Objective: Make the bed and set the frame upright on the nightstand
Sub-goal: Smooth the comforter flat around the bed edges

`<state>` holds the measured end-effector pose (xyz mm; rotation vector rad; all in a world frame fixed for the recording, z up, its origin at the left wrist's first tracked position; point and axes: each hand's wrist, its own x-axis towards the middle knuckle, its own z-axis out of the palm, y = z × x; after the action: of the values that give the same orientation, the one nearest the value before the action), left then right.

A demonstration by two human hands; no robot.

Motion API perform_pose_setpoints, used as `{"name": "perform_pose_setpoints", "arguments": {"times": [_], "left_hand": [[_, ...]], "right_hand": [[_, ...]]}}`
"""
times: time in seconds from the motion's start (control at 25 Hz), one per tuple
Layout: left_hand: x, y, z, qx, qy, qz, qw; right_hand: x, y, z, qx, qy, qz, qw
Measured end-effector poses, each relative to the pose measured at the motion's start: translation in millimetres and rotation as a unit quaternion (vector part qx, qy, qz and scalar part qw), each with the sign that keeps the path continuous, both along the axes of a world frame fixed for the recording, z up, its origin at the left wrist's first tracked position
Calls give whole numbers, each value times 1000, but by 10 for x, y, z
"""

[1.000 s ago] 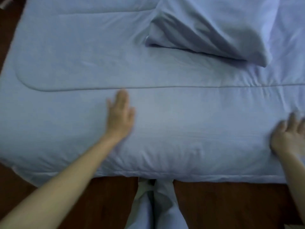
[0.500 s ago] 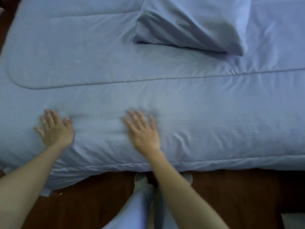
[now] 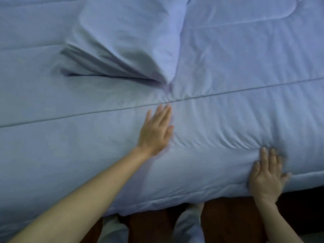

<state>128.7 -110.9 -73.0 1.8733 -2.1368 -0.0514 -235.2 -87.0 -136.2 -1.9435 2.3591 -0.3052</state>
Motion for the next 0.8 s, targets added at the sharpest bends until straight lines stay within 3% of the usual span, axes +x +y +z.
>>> {"name": "perform_pose_setpoints", "arguments": {"times": [0.12, 0.2, 0.32, 0.4, 0.48, 0.56, 0.72, 0.8], "left_hand": [[-961, -874, 4, 77, -10, -70, 995], [-1170, -1298, -109, 138, -3, -6, 990], [-804, -1380, -279, 137, -18, 169, 976], [-342, -1080, -306, 120, -42, 246, 961], [119, -631, -345, 131, -58, 316, 938], [535, -212, -347, 158, -53, 374, 912], [799, -187, -199, 160, -45, 441, 882], [485, -416, -112, 87, -5, 415, 906]], "right_hand": [[-376, -433, 185, 6, -58, -117, 991], [-115, -872, 363, -36, -96, -134, 986], [770, -1389, 622, -53, -149, 50, 986], [1401, -1606, 766, 25, -186, 227, 956], [1737, -1761, 785, 140, -143, 376, 905], [1601, -1986, 632, 168, -52, 421, 890], [238, -2160, 444, 123, -57, 219, 966], [-571, -2029, 456, 112, -35, 117, 986]]}}
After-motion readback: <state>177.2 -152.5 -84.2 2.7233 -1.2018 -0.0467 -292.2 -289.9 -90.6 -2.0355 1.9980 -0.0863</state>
